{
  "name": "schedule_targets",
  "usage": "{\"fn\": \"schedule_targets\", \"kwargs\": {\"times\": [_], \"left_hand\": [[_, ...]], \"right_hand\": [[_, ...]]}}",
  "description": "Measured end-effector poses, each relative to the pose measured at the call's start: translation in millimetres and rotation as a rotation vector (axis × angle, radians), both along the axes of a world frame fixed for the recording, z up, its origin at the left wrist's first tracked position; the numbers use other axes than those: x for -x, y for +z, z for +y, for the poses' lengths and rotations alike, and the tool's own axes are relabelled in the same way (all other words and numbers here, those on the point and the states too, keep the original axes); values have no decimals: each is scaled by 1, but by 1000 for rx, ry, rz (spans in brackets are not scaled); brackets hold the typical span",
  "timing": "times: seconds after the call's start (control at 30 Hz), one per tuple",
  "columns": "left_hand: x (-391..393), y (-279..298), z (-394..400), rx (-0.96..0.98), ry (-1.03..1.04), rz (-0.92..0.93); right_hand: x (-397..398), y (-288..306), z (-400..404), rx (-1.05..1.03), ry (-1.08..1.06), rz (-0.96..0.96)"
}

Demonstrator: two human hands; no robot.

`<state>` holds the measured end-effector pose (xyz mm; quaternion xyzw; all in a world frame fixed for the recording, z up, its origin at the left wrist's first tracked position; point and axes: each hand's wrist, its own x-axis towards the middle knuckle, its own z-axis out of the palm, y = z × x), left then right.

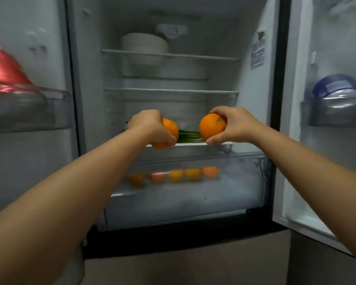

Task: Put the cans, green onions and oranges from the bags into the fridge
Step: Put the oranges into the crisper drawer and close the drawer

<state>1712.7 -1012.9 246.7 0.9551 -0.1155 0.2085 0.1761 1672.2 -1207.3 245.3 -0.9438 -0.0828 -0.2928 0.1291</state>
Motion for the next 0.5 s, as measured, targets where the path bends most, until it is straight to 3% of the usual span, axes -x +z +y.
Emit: {"fn": "schedule_targets", "kwargs": {"times": [0.07, 0.2, 0.33, 0.43, 0.5], "left_hand": [[-43, 1, -8, -95, 25, 83], [-122, -12, -23, -193, -53, 370], [-175, -42, -39, -599, -209, 486], [-210, -64, -46, -818, -270, 579], [-225, -76, -48, -861, -265, 651]], "right_hand": [[-46, 2, -6, 63, 5, 115], [-130, -1, -6, 381, 13, 419], [-195, -31, 2, 714, 54, 707], [-223, -59, 8, 857, 160, 797], [-235, -72, 12, 882, 244, 802]]}}
